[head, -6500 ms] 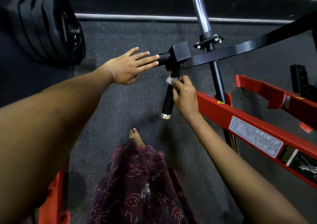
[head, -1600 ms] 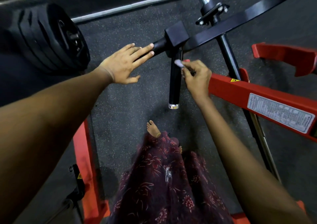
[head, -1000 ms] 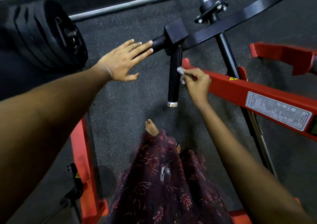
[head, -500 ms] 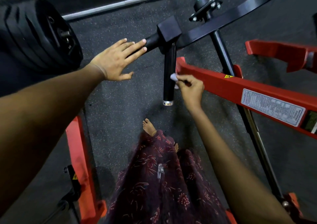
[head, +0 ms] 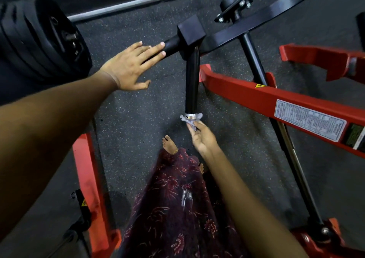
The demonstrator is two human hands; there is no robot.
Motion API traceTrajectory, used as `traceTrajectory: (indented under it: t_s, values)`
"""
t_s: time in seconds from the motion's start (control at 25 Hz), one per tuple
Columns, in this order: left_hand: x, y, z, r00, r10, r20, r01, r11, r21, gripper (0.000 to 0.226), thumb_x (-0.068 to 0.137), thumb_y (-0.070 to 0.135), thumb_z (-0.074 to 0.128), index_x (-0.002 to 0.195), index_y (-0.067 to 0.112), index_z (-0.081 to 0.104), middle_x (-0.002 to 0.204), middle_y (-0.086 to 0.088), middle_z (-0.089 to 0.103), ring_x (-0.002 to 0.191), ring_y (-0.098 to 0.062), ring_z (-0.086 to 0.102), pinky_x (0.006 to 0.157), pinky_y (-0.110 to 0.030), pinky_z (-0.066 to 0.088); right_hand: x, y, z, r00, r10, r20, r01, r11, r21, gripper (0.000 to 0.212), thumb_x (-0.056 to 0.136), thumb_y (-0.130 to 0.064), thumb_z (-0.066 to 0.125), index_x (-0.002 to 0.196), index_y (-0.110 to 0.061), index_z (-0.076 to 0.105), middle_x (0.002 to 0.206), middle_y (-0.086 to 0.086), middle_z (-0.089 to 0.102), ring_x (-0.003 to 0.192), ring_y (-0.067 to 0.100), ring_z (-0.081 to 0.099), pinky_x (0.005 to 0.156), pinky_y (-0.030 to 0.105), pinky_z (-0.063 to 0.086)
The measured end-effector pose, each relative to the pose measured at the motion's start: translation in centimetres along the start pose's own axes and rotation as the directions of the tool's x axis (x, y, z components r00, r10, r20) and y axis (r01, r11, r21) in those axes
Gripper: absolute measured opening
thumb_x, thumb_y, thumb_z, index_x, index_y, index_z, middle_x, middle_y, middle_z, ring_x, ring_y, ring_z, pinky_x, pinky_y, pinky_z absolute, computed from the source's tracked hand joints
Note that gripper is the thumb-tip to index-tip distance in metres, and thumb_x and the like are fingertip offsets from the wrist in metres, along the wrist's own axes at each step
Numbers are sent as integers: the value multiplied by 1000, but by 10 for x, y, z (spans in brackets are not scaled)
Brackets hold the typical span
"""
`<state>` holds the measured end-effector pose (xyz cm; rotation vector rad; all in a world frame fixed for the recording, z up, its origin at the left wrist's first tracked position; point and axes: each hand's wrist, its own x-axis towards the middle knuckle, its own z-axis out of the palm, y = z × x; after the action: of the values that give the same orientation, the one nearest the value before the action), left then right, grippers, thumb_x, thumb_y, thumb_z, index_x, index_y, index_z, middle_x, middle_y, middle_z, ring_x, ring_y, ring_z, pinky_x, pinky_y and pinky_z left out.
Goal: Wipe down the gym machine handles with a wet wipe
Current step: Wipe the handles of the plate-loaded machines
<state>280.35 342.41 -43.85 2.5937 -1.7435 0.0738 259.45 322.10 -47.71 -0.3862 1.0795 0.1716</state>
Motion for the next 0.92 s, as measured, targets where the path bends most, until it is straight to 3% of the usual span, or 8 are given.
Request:
traceTrajectory:
  t_s: [0.08, 0.2, 0.32, 0.44, 0.56, 0.68, 0.76, 0.92]
  values:
    - [1, -1, 0, 1000, 4, -1, -4, 1000, 4, 84, 84, 48, 36, 150, 17, -6, 155, 2, -21, 122, -40, 43, 110, -49, 22, -13, 3, 6, 995, 95, 24, -97, 987, 130, 19, 95, 7, 37, 90, 7, 56, 99, 19, 63, 97, 20, 60, 87, 21, 49]
    - [-1, -2, 1, 1000, 10, -1, -10, 1000, 21, 84, 84, 47, 36, 151, 14, -1, 155, 1, -19, 122, -41, 43, 110, -49, 23, -19, -11, 10, 994, 66, -87, -55, 991, 124, 20, 95, 9, 36, 89, 6, 56, 115, 23, 56, 113, 26, 53, 100, 24, 37]
    - [1, 0, 0, 1000, -5, 0, 5, 1000, 21, 83, 83, 48, 35, 151, 10, 5, 155, -2, -14, 121, -41, 44, 109, -50, 24, -14, -9, 19, 987, 91, -131, -78, 992, 101, 25, 95, 10, 35, 112, 12, 52, 135, 24, 45, 129, 30, 43, 108, 27, 31]
    - [1, -1, 0, 1000, -5, -6, 5, 1000, 30, 82, 83, 48, 34, 150, 8, 9, 155, -4, -11, 120, -41, 44, 108, -51, 24, -17, -1, 24, 982, 161, -102, -140, 972, 188, 34, 94, 10, 36, 127, 16, 41, 135, 27, 45, 123, 31, 49, 109, 27, 31]
    - [1, -1, 0, 1000, -1, -1, 1, 1000, 31, 81, 83, 47, 34, 150, 8, 9, 155, -7, -7, 120, -41, 44, 109, -51, 25, -18, -6, 11, 964, -160, -211, 140, 984, -106, 29, 87, 11, 51, 116, 12, 55, 103, 19, 64, 82, 19, 62, 95, 31, 47]
    - [1, 1, -2, 1000, -17, 9, 17, 999, 31, 81, 84, 47, 33, 150, 9, 8, 155, -4, -10, 121, -41, 43, 109, -50, 24, -18, 0, 7, 800, -594, -86, 408, 643, -648, 21, 80, 0, 67, 101, -1, 70, 88, 3, 69, 72, 3, 61, 75, 12, 49]
    - [2, 0, -1, 1000, -12, -3, 12, 1000, 24, 81, 84, 47, 33, 151, 10, 6, 155, -1, -15, 120, -41, 43, 110, -49, 23, -15, 4, 8, 744, -668, -6, 453, 511, -730, 17, 80, -10, 71, 96, -5, 73, 86, -1, 69, 72, -1, 60, 68, 6, 46]
    - [1, -1, 0, 1000, -11, 11, 11, 1000, 19, 83, 83, 48, 34, 151, 14, -1, 155, 0, -16, 121, -40, 44, 110, -49, 22, -8, 4, 0, 776, -623, -103, 390, 601, -697, 18, 81, -4, 68, 99, -4, 72, 93, 5, 71, 80, 9, 65, 78, 19, 53]
